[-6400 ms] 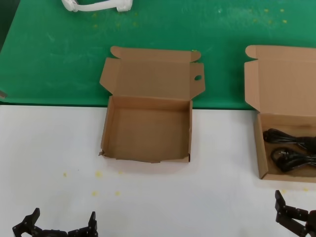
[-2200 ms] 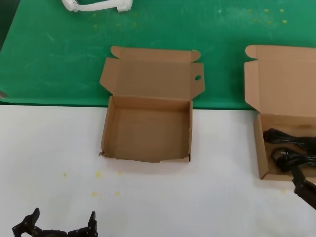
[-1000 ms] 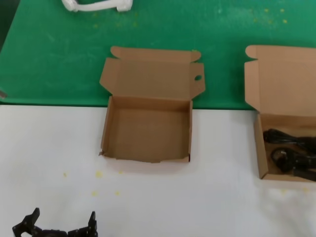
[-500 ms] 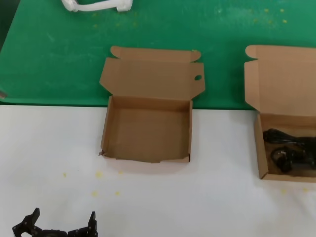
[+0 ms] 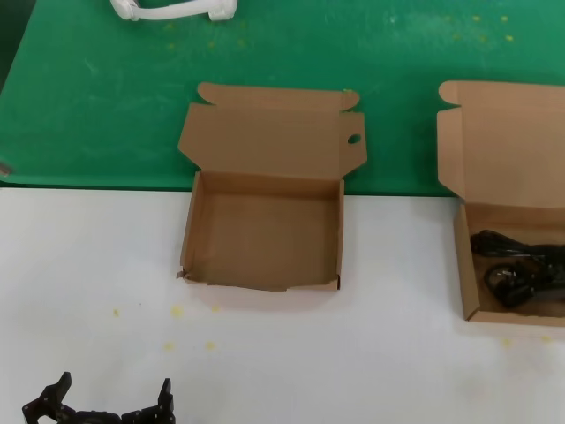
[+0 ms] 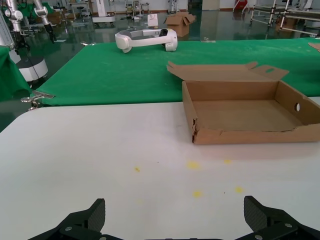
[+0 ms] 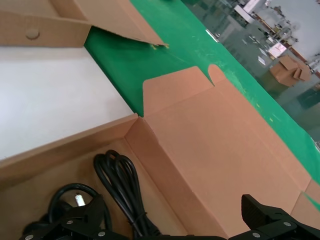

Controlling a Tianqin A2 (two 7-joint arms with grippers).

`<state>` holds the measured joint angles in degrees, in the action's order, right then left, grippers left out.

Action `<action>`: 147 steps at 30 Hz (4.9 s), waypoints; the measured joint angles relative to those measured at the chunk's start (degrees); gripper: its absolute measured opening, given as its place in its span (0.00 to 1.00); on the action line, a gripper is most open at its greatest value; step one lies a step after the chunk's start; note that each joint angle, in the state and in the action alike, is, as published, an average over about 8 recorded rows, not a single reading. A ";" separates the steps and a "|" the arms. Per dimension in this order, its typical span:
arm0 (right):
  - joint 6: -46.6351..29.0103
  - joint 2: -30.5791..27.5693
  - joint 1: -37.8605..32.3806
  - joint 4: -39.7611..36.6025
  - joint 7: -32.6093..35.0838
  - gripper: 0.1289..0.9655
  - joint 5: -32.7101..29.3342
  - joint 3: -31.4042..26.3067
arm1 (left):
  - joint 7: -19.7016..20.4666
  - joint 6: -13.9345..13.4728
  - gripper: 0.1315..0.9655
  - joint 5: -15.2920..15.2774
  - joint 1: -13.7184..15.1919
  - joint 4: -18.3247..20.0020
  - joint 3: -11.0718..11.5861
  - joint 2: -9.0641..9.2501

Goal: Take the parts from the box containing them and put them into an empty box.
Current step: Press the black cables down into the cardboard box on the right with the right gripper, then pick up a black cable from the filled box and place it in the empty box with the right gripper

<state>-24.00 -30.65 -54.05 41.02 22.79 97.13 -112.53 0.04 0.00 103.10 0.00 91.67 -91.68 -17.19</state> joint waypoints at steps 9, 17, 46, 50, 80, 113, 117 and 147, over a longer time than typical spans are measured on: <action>-1.94 -2.76 -1.63 1.67 -6.11 1.00 -5.16 -3.45 | 0.00 0.00 1.00 0.00 0.00 0.00 0.00 0.00; -4.89 -7.57 -0.32 8.02 -18.10 1.00 -13.20 -6.40 | 0.00 0.00 1.00 0.00 0.00 0.00 0.00 0.00; -14.47 -5.28 -7.98 2.96 -20.55 1.00 -22.18 -10.52 | 0.00 0.00 1.00 0.00 0.00 0.00 0.00 0.00; -15.65 -4.90 -9.25 2.13 -21.47 1.00 -23.30 -11.09 | 0.00 0.00 1.00 0.00 0.00 0.00 0.00 0.00; -16.37 0.05 -16.08 -9.98 -16.39 0.68 -22.12 -12.74 | 0.00 0.00 1.00 0.00 0.00 0.00 0.00 0.00; -17.53 -3.66 -10.51 3.95 -29.61 0.05 -28.60 -12.56 | 0.00 0.00 1.00 0.00 0.00 0.00 0.00 0.00; -17.45 -3.81 -10.03 5.13 -30.46 0.03 -28.99 -11.97 | 0.00 0.00 1.00 0.00 0.00 0.00 0.00 0.00; -18.72 -4.76 -7.35 9.06 -34.53 0.11 -32.00 -8.63 | 0.00 0.00 1.00 0.00 0.00 0.00 0.00 0.00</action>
<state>-42.72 -35.42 -61.40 50.08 -11.73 65.13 -121.16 0.04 0.00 103.10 0.00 91.67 -91.68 -17.19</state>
